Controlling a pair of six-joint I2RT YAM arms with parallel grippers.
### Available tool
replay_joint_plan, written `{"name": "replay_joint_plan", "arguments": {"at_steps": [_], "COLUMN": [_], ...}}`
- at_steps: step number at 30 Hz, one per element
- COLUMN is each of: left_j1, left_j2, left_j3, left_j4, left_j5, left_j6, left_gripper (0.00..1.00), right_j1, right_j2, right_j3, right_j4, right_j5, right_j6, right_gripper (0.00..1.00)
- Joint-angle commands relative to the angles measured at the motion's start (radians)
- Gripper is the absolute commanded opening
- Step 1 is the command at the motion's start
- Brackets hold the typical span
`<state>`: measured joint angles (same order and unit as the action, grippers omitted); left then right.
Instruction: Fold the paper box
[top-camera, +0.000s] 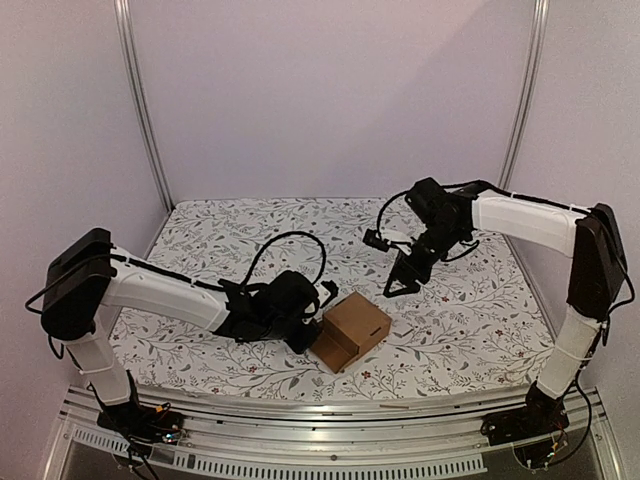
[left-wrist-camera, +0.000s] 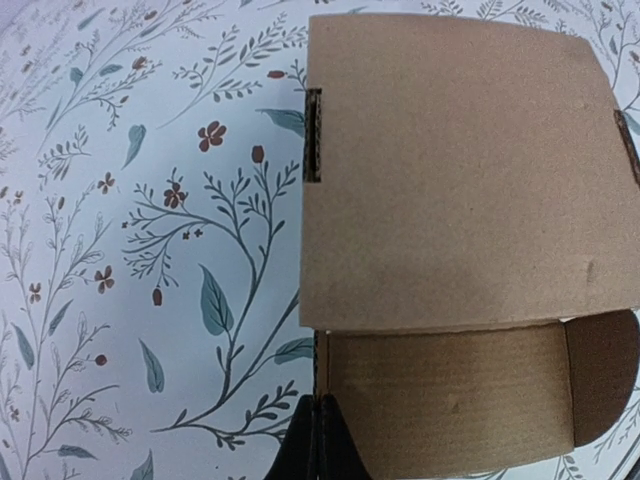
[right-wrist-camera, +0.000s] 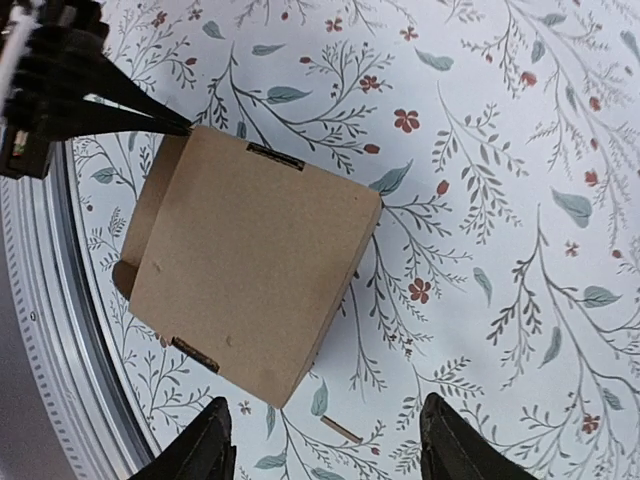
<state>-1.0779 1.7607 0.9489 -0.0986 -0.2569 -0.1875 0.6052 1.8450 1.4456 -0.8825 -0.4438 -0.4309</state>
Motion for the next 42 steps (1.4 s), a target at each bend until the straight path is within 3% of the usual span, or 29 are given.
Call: {"name": "replay_joint_plan", "arguments": {"at_steps": [1,4,9,15,25,42], "left_j1": [0.008,0.017,0.024,0.041,0.052,0.056], "left_j2": [-0.006,-0.001,-0.001,0.008,0.029,0.035], "left_j3": [-0.015,-0.013,-0.013,-0.022,-0.011,0.009], "left_j4": [0.031,0.04,0.043,0.065,0.068,0.037], "left_j5": [0.0,0.012,0.02,0.038,0.06,0.087], "left_j6": [0.015,0.016,0.011,0.007,-0.001,-0.004], "left_gripper": [0.0,0.0,0.0,0.0,0.0,0.0], "right_j1": [-0.003,0.053,0.219,0.3,0.464,0.487], "right_j2": [-0.185,-0.253,-0.298,-0.333,-0.293,-0.216], "right_j3": [-0.061,-0.154,-0.317,-0.417,-0.505,-0.518], "right_j4": [-0.022,0.022,0.176,0.331,0.569,0.547], "right_j5": [-0.019,0.003,0.225,0.252,0.527,0.496], "right_j6": [-0.212,-0.305,-0.421,-0.429,-0.459,-0.488], "right_gripper": [0.65,0.68,0.7,0.71,0.68,0.65]}}
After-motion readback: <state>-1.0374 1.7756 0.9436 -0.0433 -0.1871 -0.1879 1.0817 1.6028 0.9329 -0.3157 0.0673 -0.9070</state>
